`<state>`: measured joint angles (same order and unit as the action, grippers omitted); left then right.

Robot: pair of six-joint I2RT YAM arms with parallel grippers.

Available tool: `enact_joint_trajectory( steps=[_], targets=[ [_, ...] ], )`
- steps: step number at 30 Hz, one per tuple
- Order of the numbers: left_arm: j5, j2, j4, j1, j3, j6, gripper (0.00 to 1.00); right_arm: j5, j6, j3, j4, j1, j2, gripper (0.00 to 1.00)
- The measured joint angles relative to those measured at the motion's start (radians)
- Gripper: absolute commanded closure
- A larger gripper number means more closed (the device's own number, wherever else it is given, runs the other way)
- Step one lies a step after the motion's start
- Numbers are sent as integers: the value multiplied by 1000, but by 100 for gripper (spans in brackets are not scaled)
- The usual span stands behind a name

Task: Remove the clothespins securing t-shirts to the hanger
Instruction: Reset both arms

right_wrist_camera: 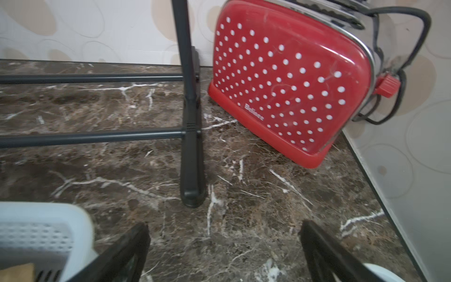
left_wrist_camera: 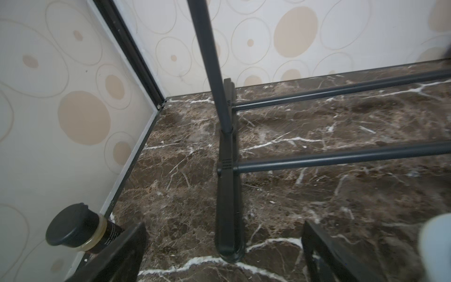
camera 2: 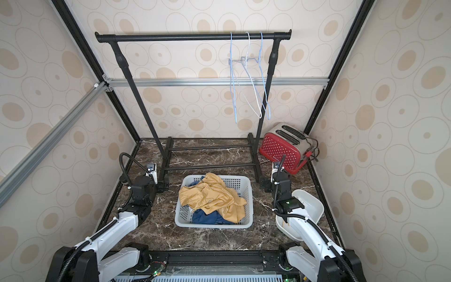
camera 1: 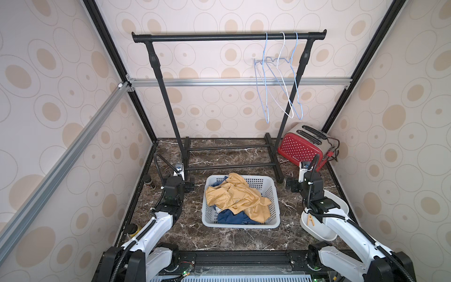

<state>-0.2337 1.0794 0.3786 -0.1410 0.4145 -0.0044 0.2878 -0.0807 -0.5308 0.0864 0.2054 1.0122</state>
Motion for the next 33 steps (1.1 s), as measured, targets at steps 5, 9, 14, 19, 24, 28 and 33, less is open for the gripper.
enact_joint_trajectory(
  steps=[5,9,14,19,24,28,33],
  targets=[
    [-6,131,139,27,-26,29,1,20,0,60,148,-58,74,0],
    [-14,271,288,36,-53,54,1,22,2,97,275,-85,160,0],
    [-4,398,435,65,-74,53,1,23,32,134,443,-89,274,0],
    [18,460,517,91,-76,50,1,23,52,178,613,-91,344,0],
    [27,460,531,97,-70,46,1,13,66,256,799,-95,425,0],
    [28,460,531,97,-69,45,1,-10,83,264,896,-95,523,0],
    [29,460,531,97,-67,45,1,-31,91,226,879,-95,530,0]
  ],
)
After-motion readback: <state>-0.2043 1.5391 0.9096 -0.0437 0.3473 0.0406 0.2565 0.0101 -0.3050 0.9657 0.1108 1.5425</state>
